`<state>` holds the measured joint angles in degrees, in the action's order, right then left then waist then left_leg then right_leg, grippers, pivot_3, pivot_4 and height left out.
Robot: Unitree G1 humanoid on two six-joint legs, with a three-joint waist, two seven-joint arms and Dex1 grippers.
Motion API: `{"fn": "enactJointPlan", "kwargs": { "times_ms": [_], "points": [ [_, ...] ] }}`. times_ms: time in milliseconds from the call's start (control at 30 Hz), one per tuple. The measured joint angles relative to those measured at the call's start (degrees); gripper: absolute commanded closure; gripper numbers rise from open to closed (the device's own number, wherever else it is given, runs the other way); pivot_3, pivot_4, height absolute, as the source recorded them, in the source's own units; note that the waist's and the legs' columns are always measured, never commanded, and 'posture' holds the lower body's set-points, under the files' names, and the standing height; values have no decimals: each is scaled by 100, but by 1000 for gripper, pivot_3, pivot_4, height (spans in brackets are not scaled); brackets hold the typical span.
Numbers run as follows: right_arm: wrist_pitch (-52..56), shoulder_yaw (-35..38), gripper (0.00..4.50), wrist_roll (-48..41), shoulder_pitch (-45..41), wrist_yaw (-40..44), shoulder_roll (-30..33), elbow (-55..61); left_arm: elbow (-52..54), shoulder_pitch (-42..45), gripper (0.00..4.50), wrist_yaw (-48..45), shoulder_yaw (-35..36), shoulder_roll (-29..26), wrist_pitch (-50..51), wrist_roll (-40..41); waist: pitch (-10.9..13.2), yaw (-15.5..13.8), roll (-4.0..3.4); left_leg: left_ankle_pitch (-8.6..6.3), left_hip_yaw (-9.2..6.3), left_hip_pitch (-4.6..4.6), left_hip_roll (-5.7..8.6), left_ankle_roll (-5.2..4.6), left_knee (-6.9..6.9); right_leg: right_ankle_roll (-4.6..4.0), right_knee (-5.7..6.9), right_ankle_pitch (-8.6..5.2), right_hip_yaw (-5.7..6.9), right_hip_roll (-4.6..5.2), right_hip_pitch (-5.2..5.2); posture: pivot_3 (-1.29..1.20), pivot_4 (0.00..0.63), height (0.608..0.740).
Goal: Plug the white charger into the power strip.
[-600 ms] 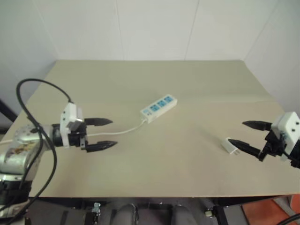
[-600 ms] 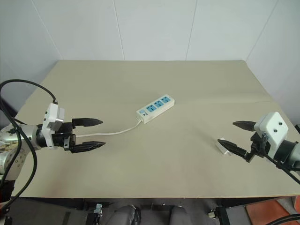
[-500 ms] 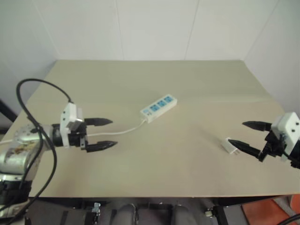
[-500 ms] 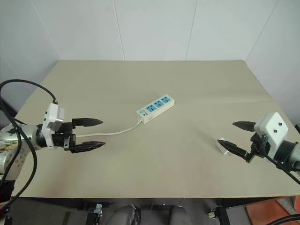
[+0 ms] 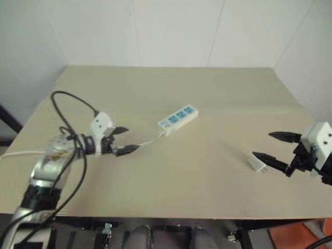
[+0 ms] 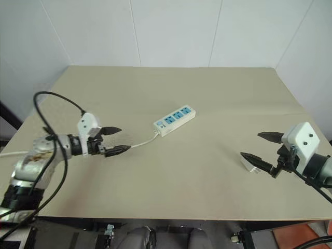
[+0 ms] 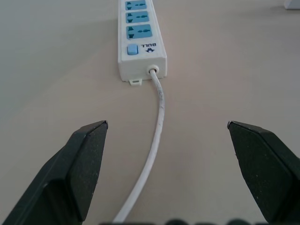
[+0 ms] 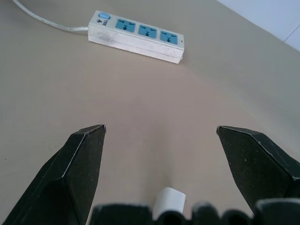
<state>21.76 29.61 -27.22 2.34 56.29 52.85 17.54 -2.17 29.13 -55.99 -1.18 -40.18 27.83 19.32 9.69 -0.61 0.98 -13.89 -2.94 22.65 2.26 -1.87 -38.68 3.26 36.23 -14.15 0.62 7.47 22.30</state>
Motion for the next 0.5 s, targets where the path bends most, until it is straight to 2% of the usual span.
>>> {"fn": "enactJointPlan", "kwargs": {
  "times_ms": [333,433,500],
  "points": [
    [11,-78,0,-54,-112,-223,-119,253,-2530,1806,30,387,-1075,1363,12,-1041,3,36,5,0,0,9,12,0,-8,3,0,2,1,0,4,0,150,740],
    [29,-83,0,-98,-92,-304,-179,382,-3390,2141,619,658,-1193,1707,-65,-1360,3,42,6,0,0,9,13,-1,-11,4,2,2,1,0,3,0,150,740],
    [56,-83,0,-113,-77,-368,-185,471,-3760,2328,1187,789,-1184,1858,-220,-1485,3,30,7,0,-1,9,13,-1,-13,5,3,3,2,0,1,0,150,740]
  ]
}}
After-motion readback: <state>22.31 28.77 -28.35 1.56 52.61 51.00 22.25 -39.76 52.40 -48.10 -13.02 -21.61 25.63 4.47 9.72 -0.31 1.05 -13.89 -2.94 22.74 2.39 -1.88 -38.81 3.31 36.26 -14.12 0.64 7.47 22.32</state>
